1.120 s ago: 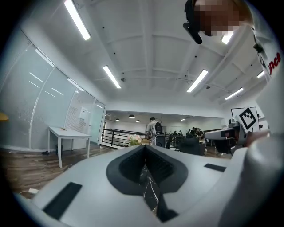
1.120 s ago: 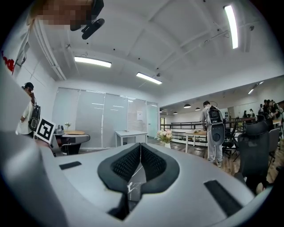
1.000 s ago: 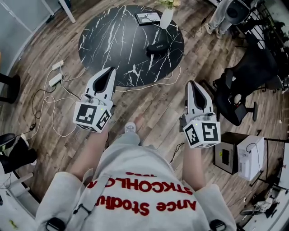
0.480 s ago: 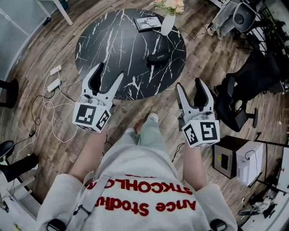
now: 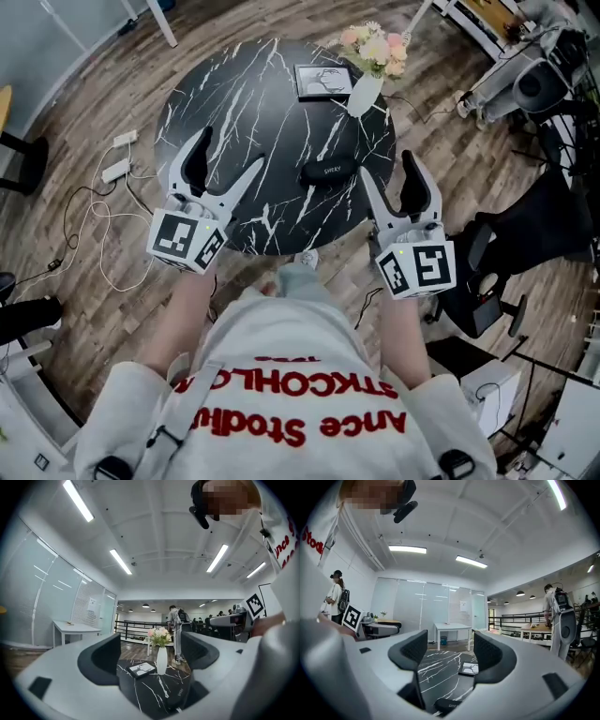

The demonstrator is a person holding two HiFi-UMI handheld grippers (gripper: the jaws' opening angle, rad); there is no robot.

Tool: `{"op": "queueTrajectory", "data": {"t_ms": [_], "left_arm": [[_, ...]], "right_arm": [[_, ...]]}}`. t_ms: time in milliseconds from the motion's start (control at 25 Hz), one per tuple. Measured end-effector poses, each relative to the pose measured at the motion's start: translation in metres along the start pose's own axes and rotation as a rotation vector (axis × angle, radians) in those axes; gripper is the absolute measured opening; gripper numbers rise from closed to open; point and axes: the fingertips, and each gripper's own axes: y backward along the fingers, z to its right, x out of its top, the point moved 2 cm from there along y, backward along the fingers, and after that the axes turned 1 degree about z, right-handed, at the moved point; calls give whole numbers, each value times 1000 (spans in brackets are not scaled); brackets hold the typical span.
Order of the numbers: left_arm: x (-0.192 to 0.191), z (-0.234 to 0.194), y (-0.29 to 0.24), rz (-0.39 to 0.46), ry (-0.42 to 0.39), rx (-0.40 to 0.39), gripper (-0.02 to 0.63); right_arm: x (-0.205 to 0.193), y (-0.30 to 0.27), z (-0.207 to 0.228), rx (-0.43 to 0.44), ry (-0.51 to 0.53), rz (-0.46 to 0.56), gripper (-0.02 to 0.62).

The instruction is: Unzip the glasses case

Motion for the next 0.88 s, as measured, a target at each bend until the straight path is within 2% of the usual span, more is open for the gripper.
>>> {"op": "queueTrajectory", "data": {"t_ms": [200, 440, 720, 880], "left_arm": [[-18, -2, -58, -27, -38, 49, 387], [-39, 2, -93, -68, -22, 94, 387], [-63, 5, -112, -118, 22, 39, 387], [-78, 9, -123, -142, 42, -23, 387]], "right_arm": [[-5, -40, 53, 88, -18, -8, 293], [-23, -56, 97, 100, -56, -34, 293], [-57, -64, 102, 118, -130, -105, 291], [-68, -58, 98, 88, -158, -123, 291]]}}
